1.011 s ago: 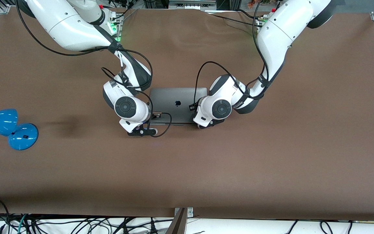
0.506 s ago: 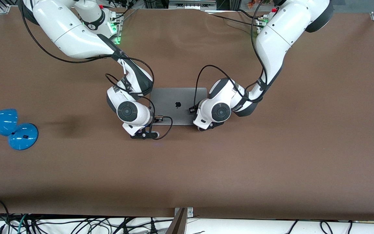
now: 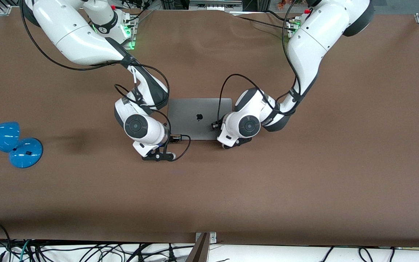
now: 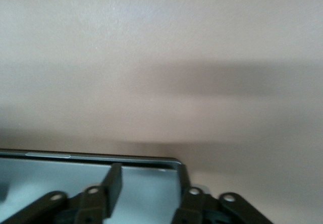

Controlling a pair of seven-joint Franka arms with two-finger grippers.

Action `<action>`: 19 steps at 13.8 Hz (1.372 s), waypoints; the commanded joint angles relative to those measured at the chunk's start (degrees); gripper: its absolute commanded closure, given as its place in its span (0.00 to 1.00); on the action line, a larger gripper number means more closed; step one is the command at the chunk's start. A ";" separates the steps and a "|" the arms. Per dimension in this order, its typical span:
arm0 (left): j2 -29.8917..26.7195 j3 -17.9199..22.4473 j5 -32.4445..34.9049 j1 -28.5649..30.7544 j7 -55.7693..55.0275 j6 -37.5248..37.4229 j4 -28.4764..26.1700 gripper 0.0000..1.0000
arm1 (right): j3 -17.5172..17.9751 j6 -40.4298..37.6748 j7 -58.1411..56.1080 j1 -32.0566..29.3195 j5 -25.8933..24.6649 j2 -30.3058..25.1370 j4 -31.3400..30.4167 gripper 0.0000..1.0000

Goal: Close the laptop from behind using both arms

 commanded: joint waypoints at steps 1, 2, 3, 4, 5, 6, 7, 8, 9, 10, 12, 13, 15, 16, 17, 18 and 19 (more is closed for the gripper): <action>-7.92 2.36 1.93 0.95 -0.19 -9.59 -0.11 0.00 | 0.80 -6.28 -1.90 -2.62 0.01 -3.51 -0.19 0.00; -11.61 3.16 2.02 0.95 0.85 -13.54 -0.81 0.00 | 0.80 -8.74 -3.39 -3.93 0.45 -4.83 -0.11 0.00; -15.12 3.26 3.06 0.95 1.56 -14.80 -1.95 0.00 | 0.80 -10.94 -5.58 -5.08 0.89 -6.49 -0.10 0.00; -19.34 3.26 4.29 0.95 1.65 -14.99 -4.66 0.00 | 0.72 -12.88 -7.77 -6.48 1.50 -7.81 -0.19 0.00; -23.12 3.26 4.91 1.03 2.52 -14.99 -7.12 0.00 | 0.63 -15.42 -9.88 -7.80 1.68 -9.13 -0.19 0.00; -26.20 3.34 5.09 1.12 4.27 -15.08 -9.32 0.00 | 0.63 -17.97 -12.17 -9.20 1.68 -10.28 -0.19 0.00; -29.02 3.78 5.18 1.29 5.77 -14.99 -11.78 0.00 | 0.45 -19.99 -15.06 -10.70 1.68 -11.42 -0.19 0.00; -31.57 4.92 5.18 1.30 7.44 -14.99 -13.89 0.00 | 0.37 -21.93 -18.05 -12.28 1.68 -12.65 -0.19 0.00; -34.47 5.80 5.18 1.38 9.28 -14.99 -16.26 0.00 | 0.36 -23.69 -20.60 -13.86 1.77 -13.53 -0.19 0.00; -37.71 6.68 5.18 1.38 11.39 -14.99 -19.42 0.00 | 0.36 -25.01 -22.46 -15.62 1.77 -14.41 -0.19 0.00; -43.52 8.78 5.10 1.38 15.08 -14.99 -24.70 0.00 | 0.36 -26.34 -24.14 -18.87 1.77 -15.91 -0.19 0.00; -46.25 9.58 5.01 1.38 16.76 -14.99 -26.90 0.00 | 0.19 -26.86 -24.49 -20.10 1.68 -16.52 -0.11 0.00; -52.22 12.04 4.92 1.38 19.92 -15.25 -31.73 0.00 | 0.45 -28.18 -25.28 -23.44 1.51 -19.06 -0.02 0.00; -54.34 13.35 4.83 1.38 21.68 -16.56 -33.06 0.00 | 0.28 -28.80 -27.11 -23.98 1.42 -19.77 0.51 0.00; -55.66 14.67 4.74 1.38 22.74 -18.66 -33.33 0.00 | 0.02 -31.07 -28.79 -24.07 1.16 -19.87 1.64 0.00; -57.07 15.99 4.74 1.38 23.79 -20.68 -33.25 0.00 | -1.64 -32.31 -30.63 -23.46 1.07 -21.09 3.31 0.00; -58.39 17.57 4.74 1.38 25.98 -22.01 -33.25 0.00 | -4.18 -32.49 -31.60 -21.28 1.24 -22.93 3.41 0.00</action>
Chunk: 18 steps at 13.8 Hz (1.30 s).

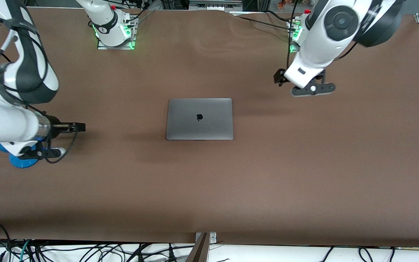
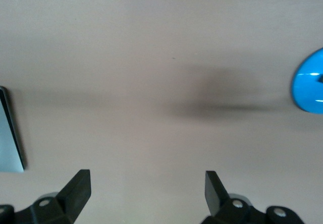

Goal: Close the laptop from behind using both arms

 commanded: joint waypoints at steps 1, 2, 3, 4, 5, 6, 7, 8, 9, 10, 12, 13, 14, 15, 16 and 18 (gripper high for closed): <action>-5.49 4.55 0.59 0.33 7.11 -3.20 -2.27 0.00 | -6.76 -1.66 -2.66 5.01 0.84 -5.80 0.76 0.00; -6.03 5.79 0.68 1.98 10.19 -4.26 -1.66 0.00 | -10.28 -1.31 -2.40 7.65 1.10 -8.08 0.06 0.00; -6.73 5.80 0.85 4.78 12.92 -5.05 -0.34 0.00 | -12.58 -1.04 -2.31 9.50 1.11 -10.11 -0.64 0.00; -6.73 5.45 0.94 7.16 15.12 -6.54 1.41 0.00 | -13.99 -0.95 -2.13 10.22 1.89 -12.39 -1.61 0.00; -6.39 5.45 1.03 9.01 17.05 -8.03 3.60 0.00 | -15.14 -0.34 -1.87 10.57 3.99 -15.02 -3.01 0.00; -6.12 5.36 1.03 10.77 18.64 -9.18 5.28 0.00 | -17.50 0.53 -1.78 11.62 6.53 -17.40 -4.59 0.00; -5.34 5.36 1.12 11.57 19.70 -9.97 6.69 0.00 | -20.91 1.58 -1.78 13.54 9.08 -19.86 -6.78 0.00; -3.85 5.28 1.38 12.10 19.71 -10.85 8.79 0.00 | -23.91 2.38 -1.87 15.13 10.67 -22.15 -8.80 0.00; -2.18 4.49 1.90 13.67 19.71 -11.38 11.07 0.00 | -25.42 2.65 -1.70 15.67 10.95 -24.17 -10.65 0.00; -0.42 2.40 2.08 15.34 19.97 -11.39 13.18 0.00 | -25.87 2.65 -1.35 15.76 11.04 -26.10 -12.15 0.00; 3.44 -2.00 2.35 19.91 20.15 -11.47 18.63 0.00 | -25.96 2.65 -1.34 16.28 10.86 -29.19 -14.18 0.00; 4.33 -2.46 2.44 20.54 20.06 -11.56 20.31 0.00 | -25.87 2.56 -1.34 16.46 10.86 -30.24 -15.14 0.00; 4.78 -2.46 3.13 20.20 20.06 -11.56 21.02 0.00 | -25.87 2.82 -1.34 16.55 10.95 -30.52 -16.28 0.00; 4.78 -2.46 4.71 19.24 19.97 -11.56 21.03 0.00 | -25.87 3.17 -1.34 16.64 10.86 -30.61 -16.82 0.00; 4.69 -1.85 5.59 16.88 19.36 -11.65 21.03 0.00 | -25.87 3.18 -1.34 16.64 11.04 -30.52 -16.65 0.00; 4.69 1.39 5.60 13.26 18.13 -11.65 21.29 0.00 | -25.70 2.92 -1.26 16.73 11.13 -30.26 -16.47 0.00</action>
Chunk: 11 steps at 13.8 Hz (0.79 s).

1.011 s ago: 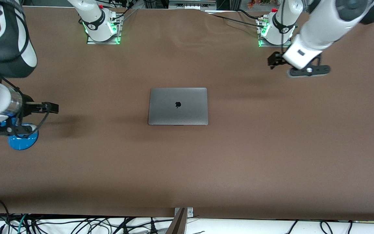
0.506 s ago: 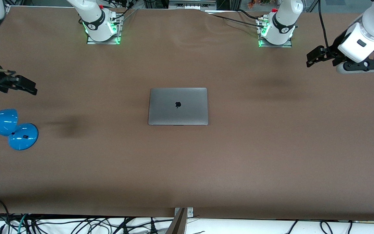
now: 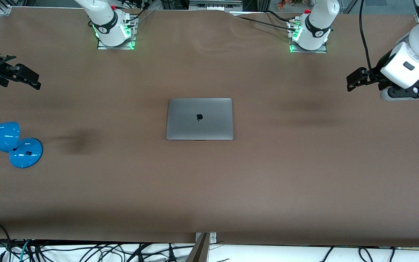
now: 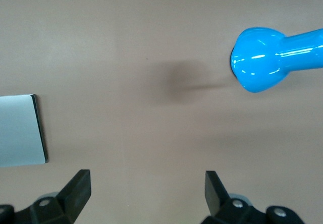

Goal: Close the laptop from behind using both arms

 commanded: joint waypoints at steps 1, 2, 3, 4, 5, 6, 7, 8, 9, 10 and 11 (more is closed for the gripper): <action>0.71 2.71 1.88 -4.13 -0.68 -1.70 2.63 0.00 | -0.31 1.06 0.13 0.65 0.99 -0.92 -1.24 0.00; 0.71 3.06 1.80 -4.31 -0.68 -1.70 2.80 0.00 | -0.14 0.80 0.22 0.73 0.99 -0.92 -1.24 0.00; 0.71 3.85 1.88 -4.58 -0.42 -1.70 2.80 0.00 | -0.14 0.62 0.13 0.74 1.07 -0.83 -1.24 0.00; 0.80 4.38 1.80 -5.01 -0.33 -1.70 2.80 0.00 | -0.14 0.62 0.13 0.65 1.07 -0.74 -1.15 0.00; 0.71 4.47 1.79 -5.02 -0.33 -1.70 2.54 0.00 | -0.14 0.62 0.13 0.65 1.42 -0.74 -1.15 0.00; 0.19 4.47 1.79 -5.10 0.11 -1.70 1.58 0.00 | -0.14 0.62 0.13 0.65 1.69 -0.74 -1.15 0.00; -0.51 4.47 1.62 -5.37 -0.06 -1.52 0.36 0.00 | -0.05 0.53 0.13 0.73 1.86 -0.74 -1.06 0.00; -1.04 4.47 1.27 -5.37 -0.06 -1.43 0.17 0.00 | -0.05 0.53 0.13 0.74 1.86 -0.74 -0.89 0.00; -1.31 4.47 1.01 -5.19 0.11 -1.35 -0.18 0.00 | -0.05 0.45 0.13 0.74 1.87 -0.65 -0.80 0.00; -1.57 4.82 1.00 -5.28 0.20 -1.08 -1.05 0.00 | -0.05 0.44 0.13 0.74 1.87 -0.65 -0.80 0.00; -2.45 5.26 1.00 -5.37 0.20 -0.82 -1.93 0.00 | -0.05 0.44 0.13 0.74 1.87 -0.65 -0.80 0.00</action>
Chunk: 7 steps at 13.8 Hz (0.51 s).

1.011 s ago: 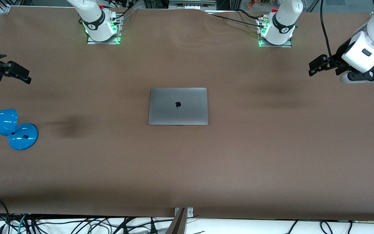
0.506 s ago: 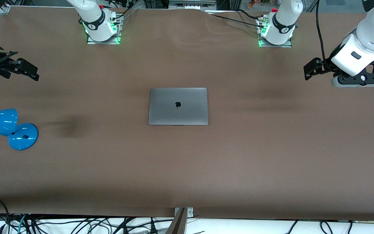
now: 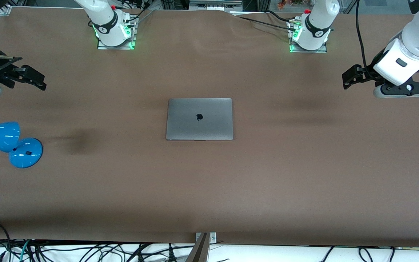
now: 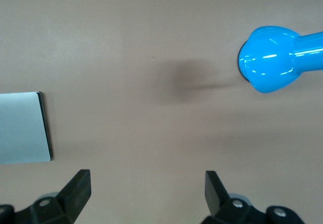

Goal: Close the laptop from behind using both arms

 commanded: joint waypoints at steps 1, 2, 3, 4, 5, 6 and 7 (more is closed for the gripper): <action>-2.77 1.40 0.76 -0.93 0.22 0.09 -3.22 0.00 | -0.23 0.11 0.22 0.14 0.95 -0.77 -0.49 0.00; -3.56 2.62 0.76 -1.10 0.30 0.09 -3.66 0.00 | -0.23 0.11 0.13 0.14 0.95 -0.68 -0.49 0.00; -4.18 3.59 0.85 -2.06 0.39 -0.08 -3.67 0.00 | -0.23 0.11 0.22 0.14 0.95 -0.68 -0.49 0.00; -4.53 4.47 0.76 -2.51 0.39 -0.08 -3.67 0.00 | -0.23 0.19 0.22 0.14 0.95 -0.68 -0.41 0.00; -4.45 4.48 0.76 -2.51 0.39 -0.08 -3.41 0.00 | -0.23 0.11 0.13 0.14 0.95 -0.68 -0.40 0.00; -4.27 4.48 0.94 -2.51 0.31 -0.08 -3.06 0.00 | -0.23 0.02 0.13 0.14 0.95 -0.68 -0.40 0.00; -4.01 4.22 1.20 -2.60 -0.13 -0.17 -2.97 0.00 | -0.23 0.02 0.13 0.14 0.95 -0.68 -0.40 0.00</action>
